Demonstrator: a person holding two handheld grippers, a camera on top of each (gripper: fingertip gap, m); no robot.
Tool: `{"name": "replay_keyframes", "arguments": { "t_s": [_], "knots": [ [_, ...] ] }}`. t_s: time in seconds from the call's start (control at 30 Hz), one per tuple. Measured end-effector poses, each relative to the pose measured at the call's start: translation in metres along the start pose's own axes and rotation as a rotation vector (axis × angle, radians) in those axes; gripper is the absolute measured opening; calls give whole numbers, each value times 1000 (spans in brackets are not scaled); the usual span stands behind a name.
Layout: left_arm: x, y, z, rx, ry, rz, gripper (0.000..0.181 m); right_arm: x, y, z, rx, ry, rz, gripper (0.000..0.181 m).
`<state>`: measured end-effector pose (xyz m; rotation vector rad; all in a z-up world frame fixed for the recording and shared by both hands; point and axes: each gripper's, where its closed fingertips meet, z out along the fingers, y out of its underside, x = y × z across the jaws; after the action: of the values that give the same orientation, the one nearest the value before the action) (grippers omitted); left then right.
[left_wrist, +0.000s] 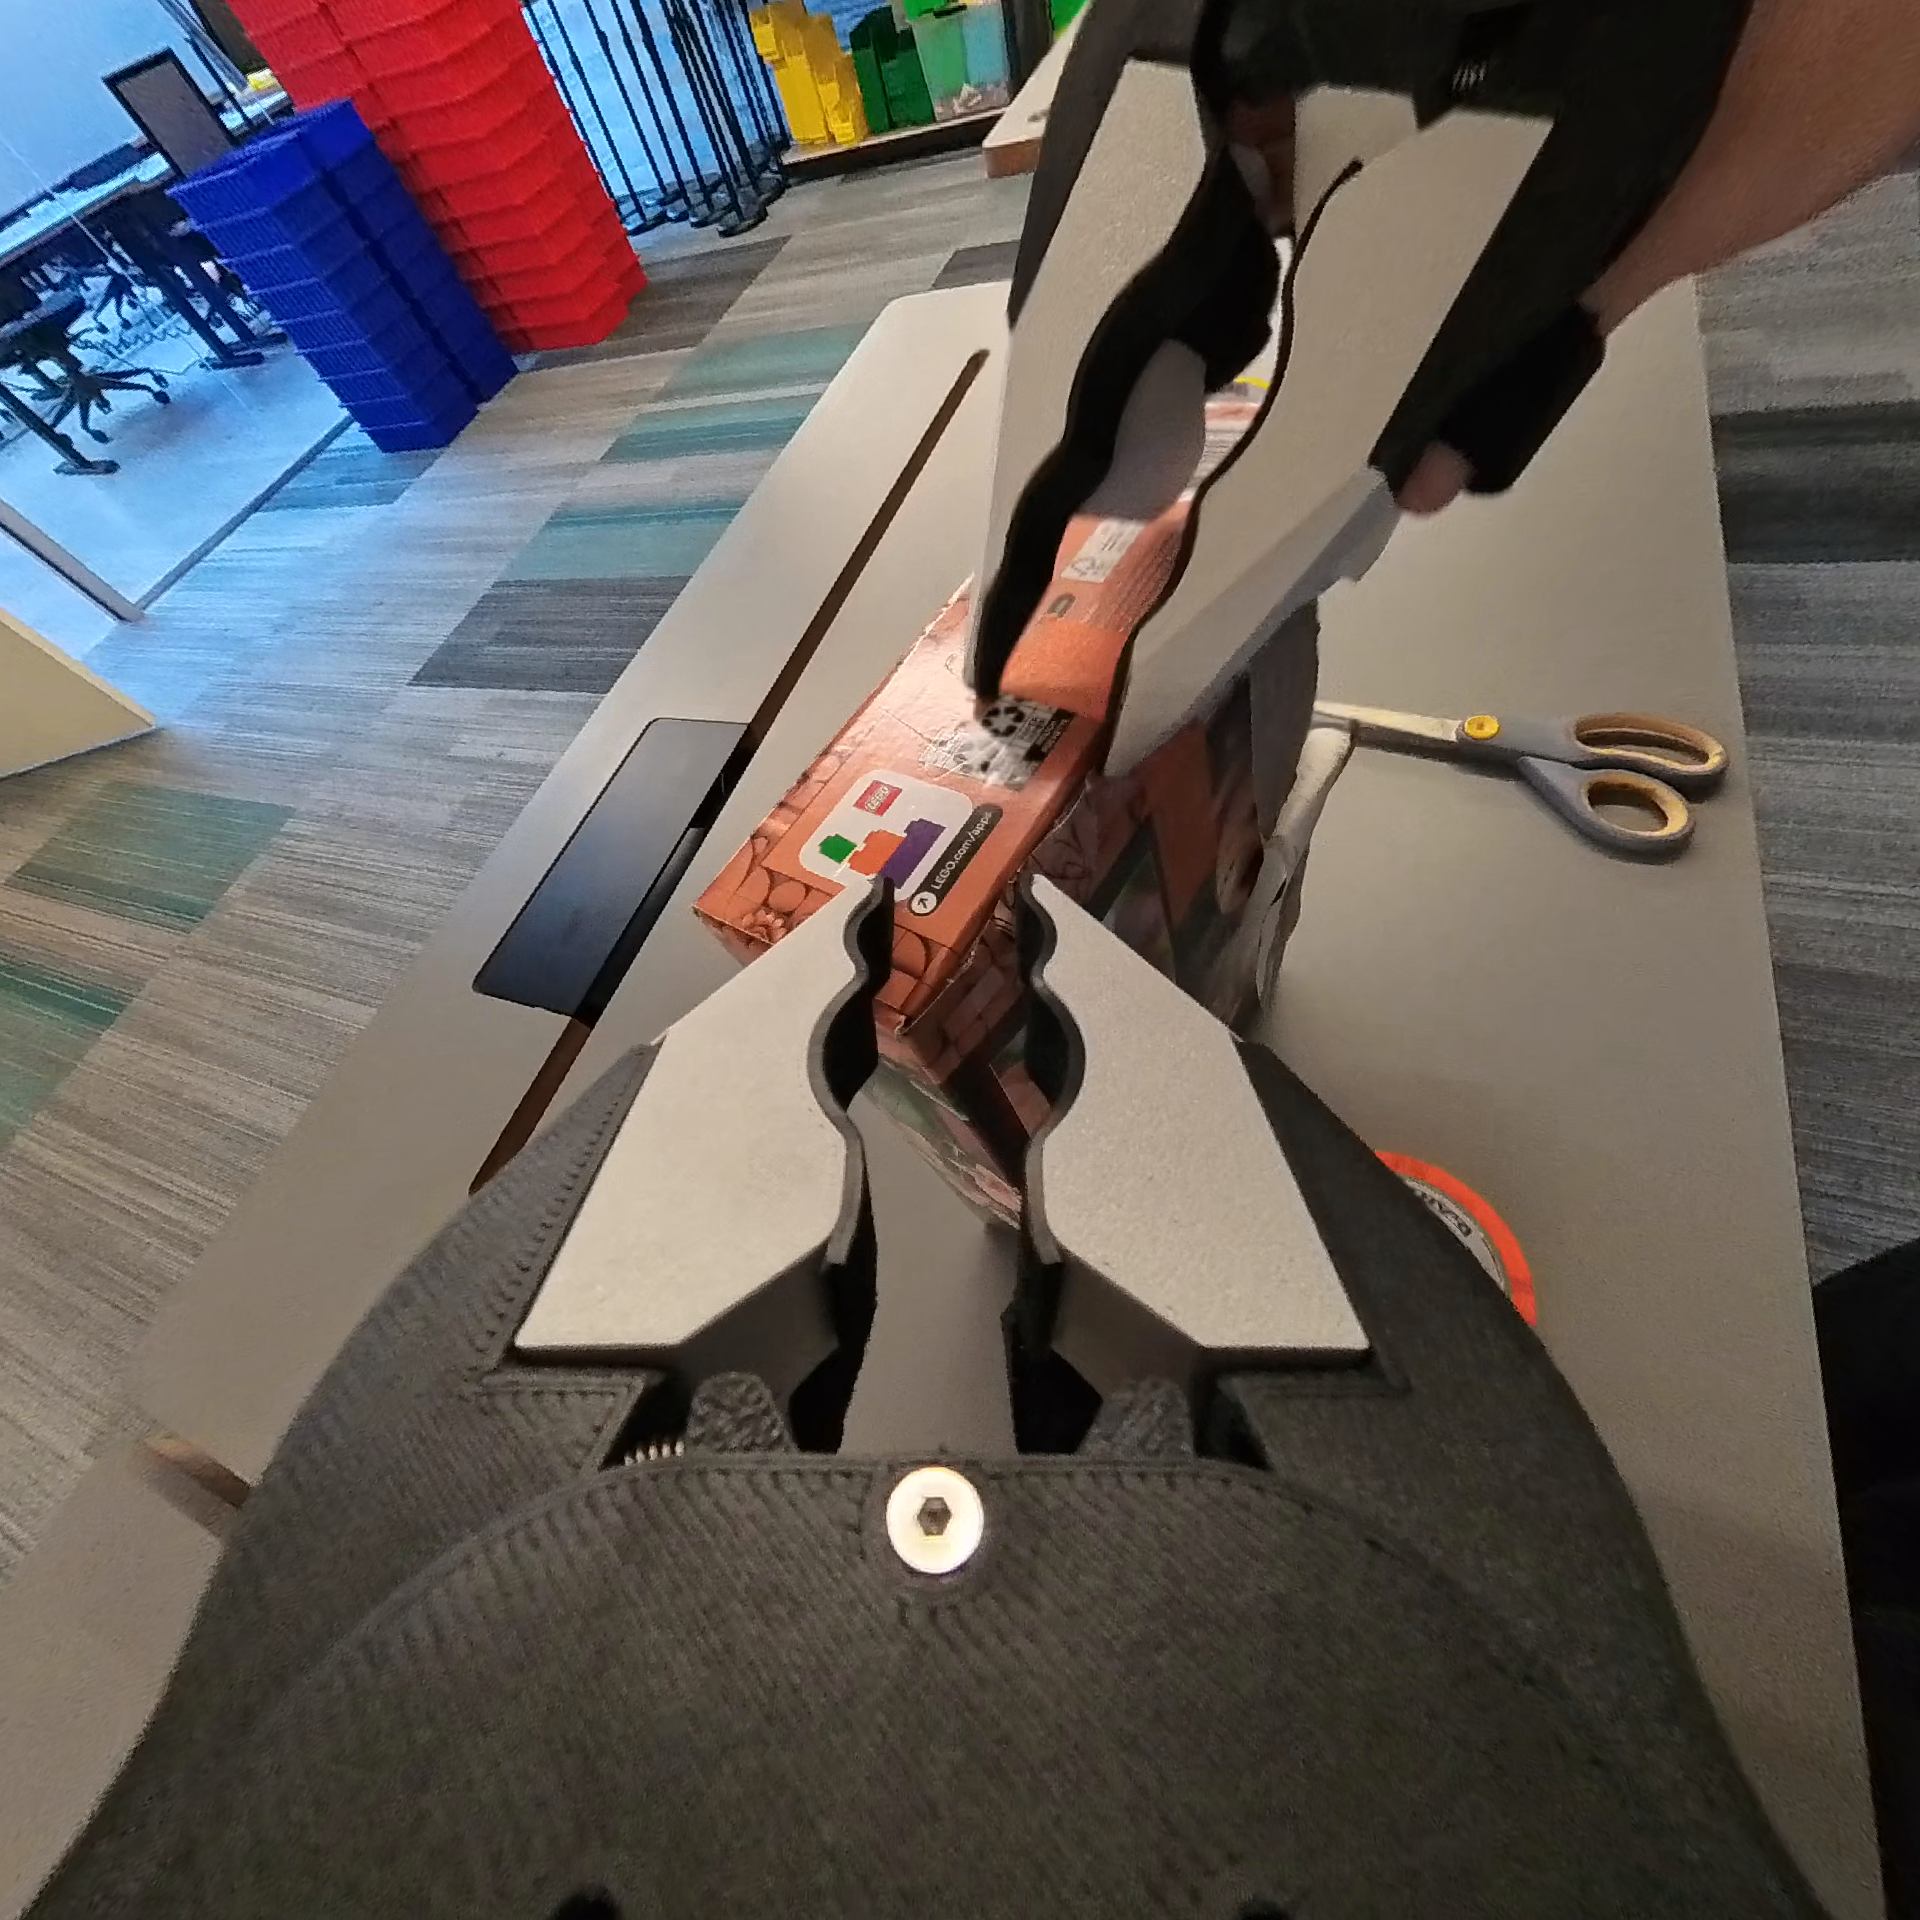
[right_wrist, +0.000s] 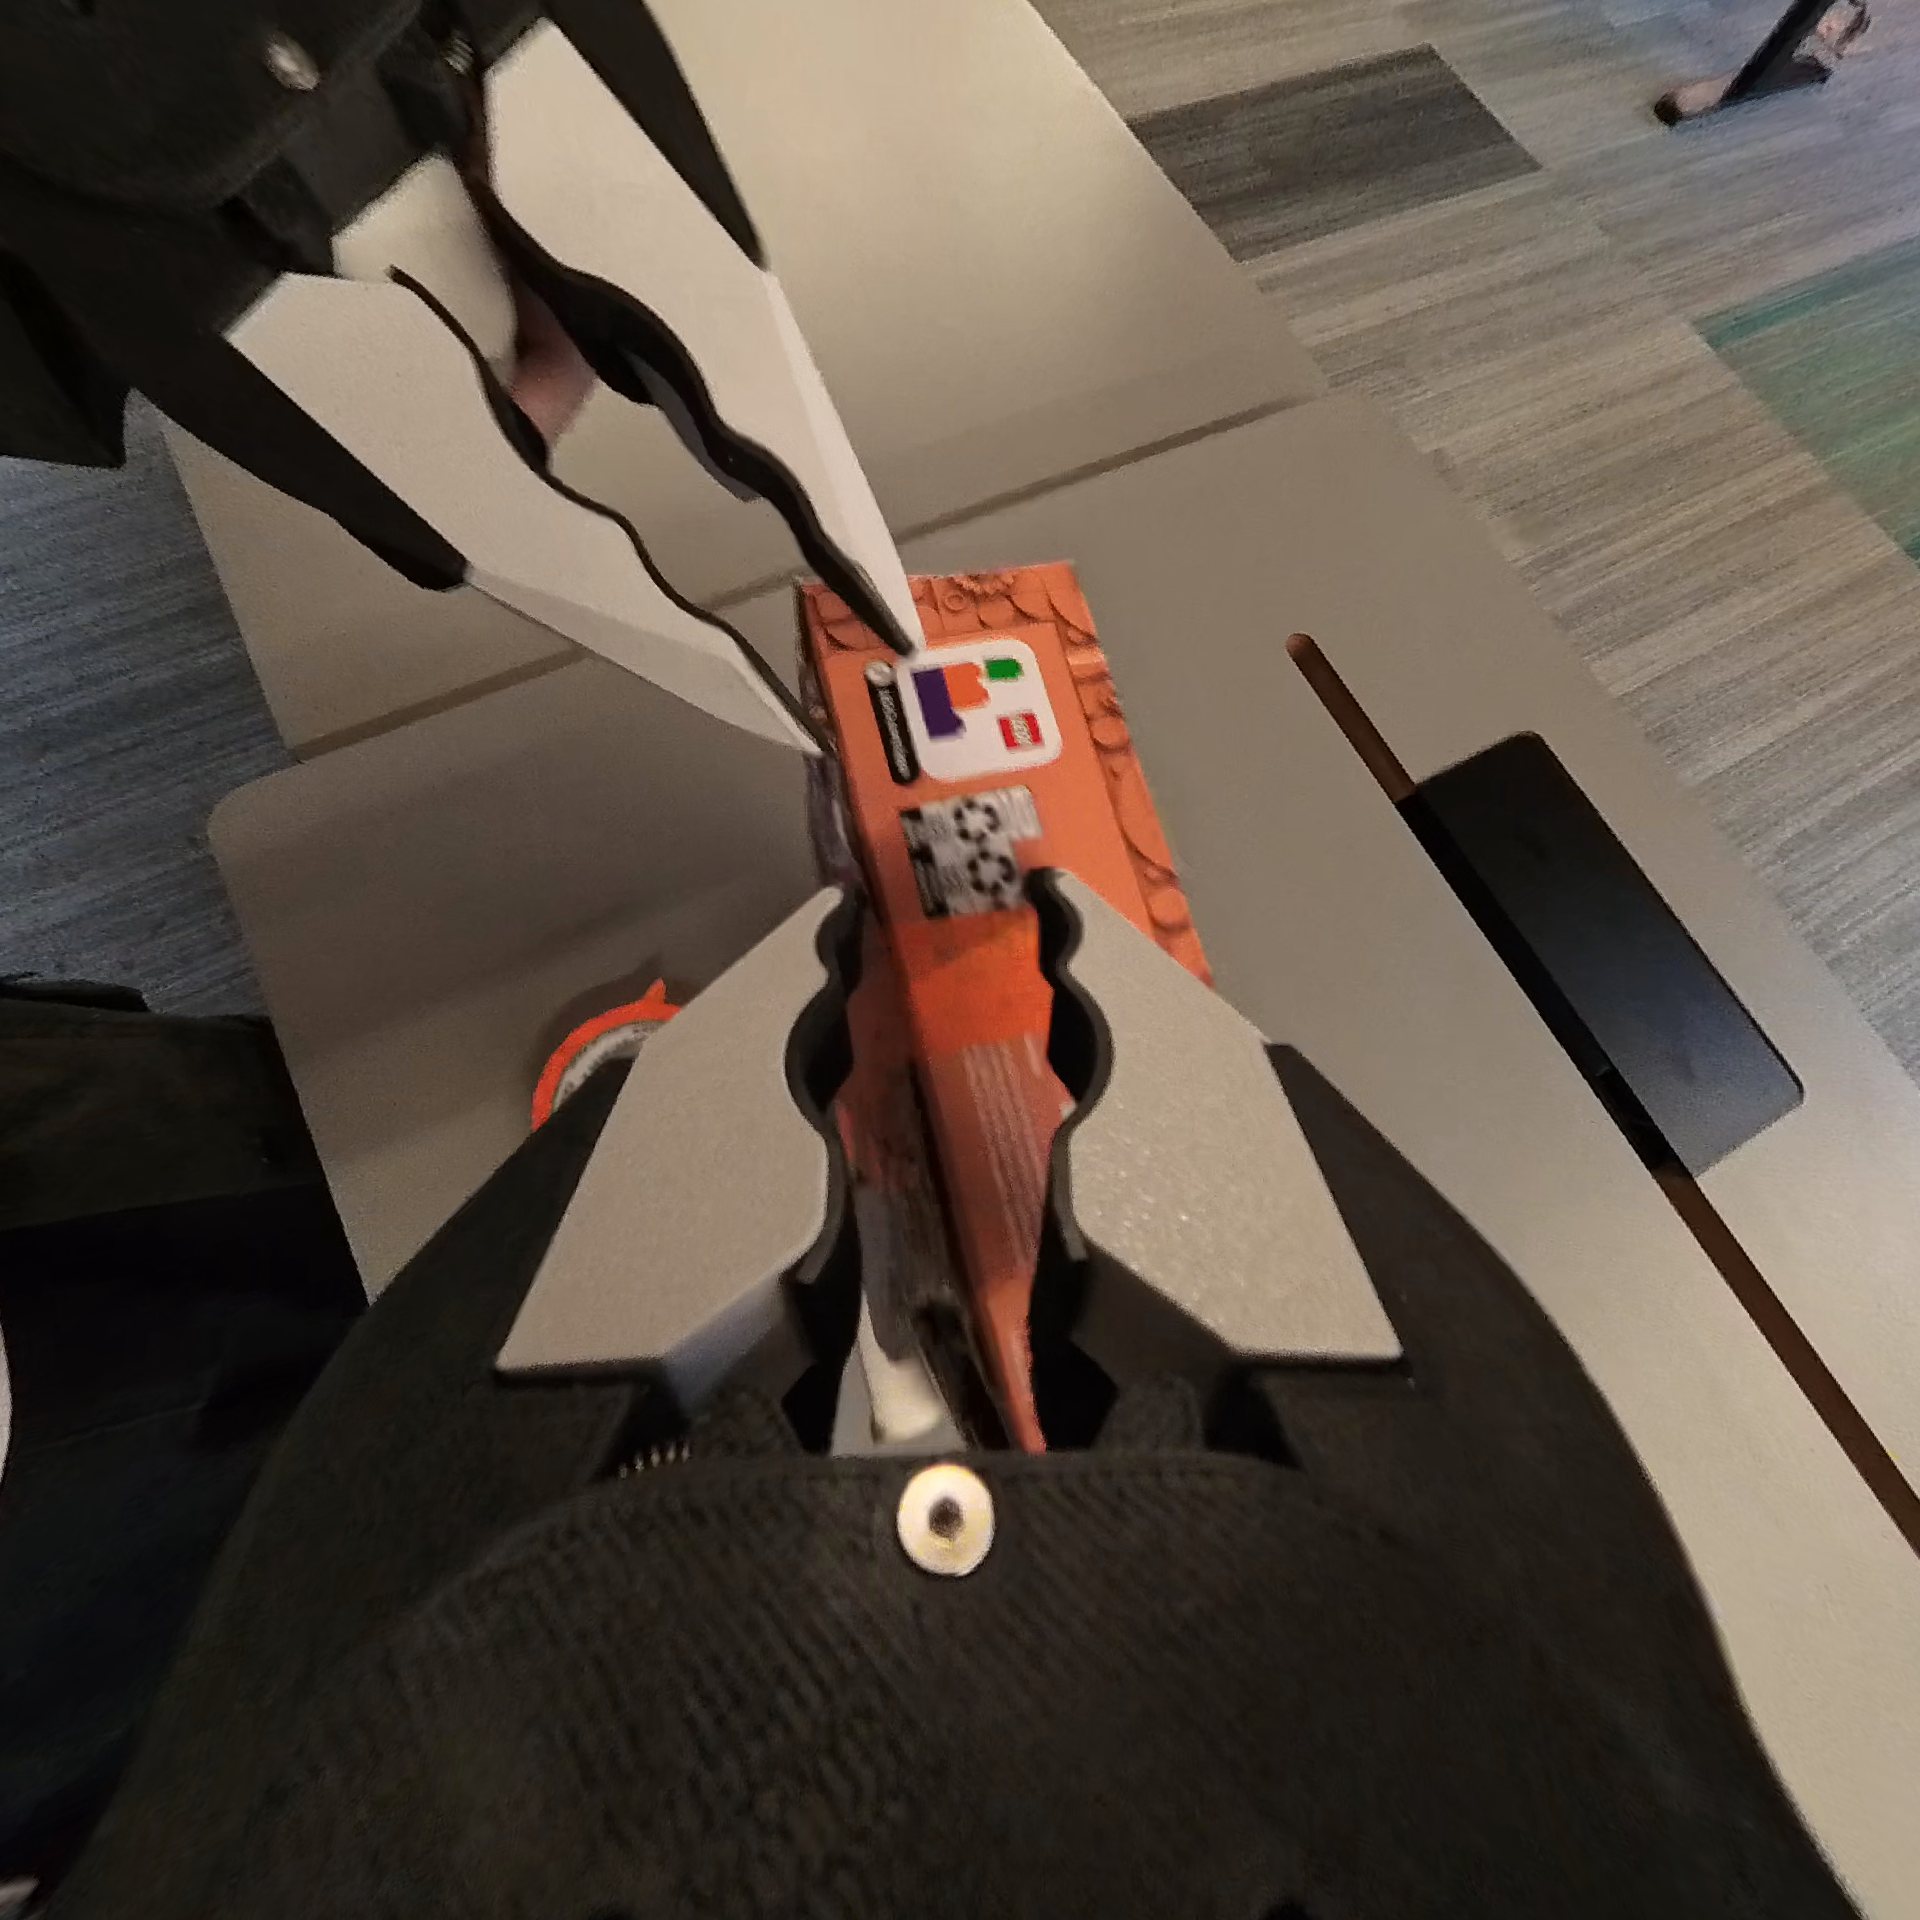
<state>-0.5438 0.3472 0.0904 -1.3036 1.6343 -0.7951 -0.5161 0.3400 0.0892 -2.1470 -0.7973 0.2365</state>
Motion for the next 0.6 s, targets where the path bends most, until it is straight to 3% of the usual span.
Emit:
{"name": "replay_keyframes", "arguments": {
  "t_s": [0.03,0.2,0.37,0.6],
  "knots": [
    [-1,0,0,2,0,0,21,7,4,-6,-21,11,33,41],
    [-4,0,1,-9,-19,107,20,31,38,-54,51,23,201,43],
    [-14,4,1,-30,-14,147,18,30,74,-99,222,118,317,42],
    [-27,5,-5,-40,-51,16,30,8,93,-104,309,131,401,51]
  ]
}}
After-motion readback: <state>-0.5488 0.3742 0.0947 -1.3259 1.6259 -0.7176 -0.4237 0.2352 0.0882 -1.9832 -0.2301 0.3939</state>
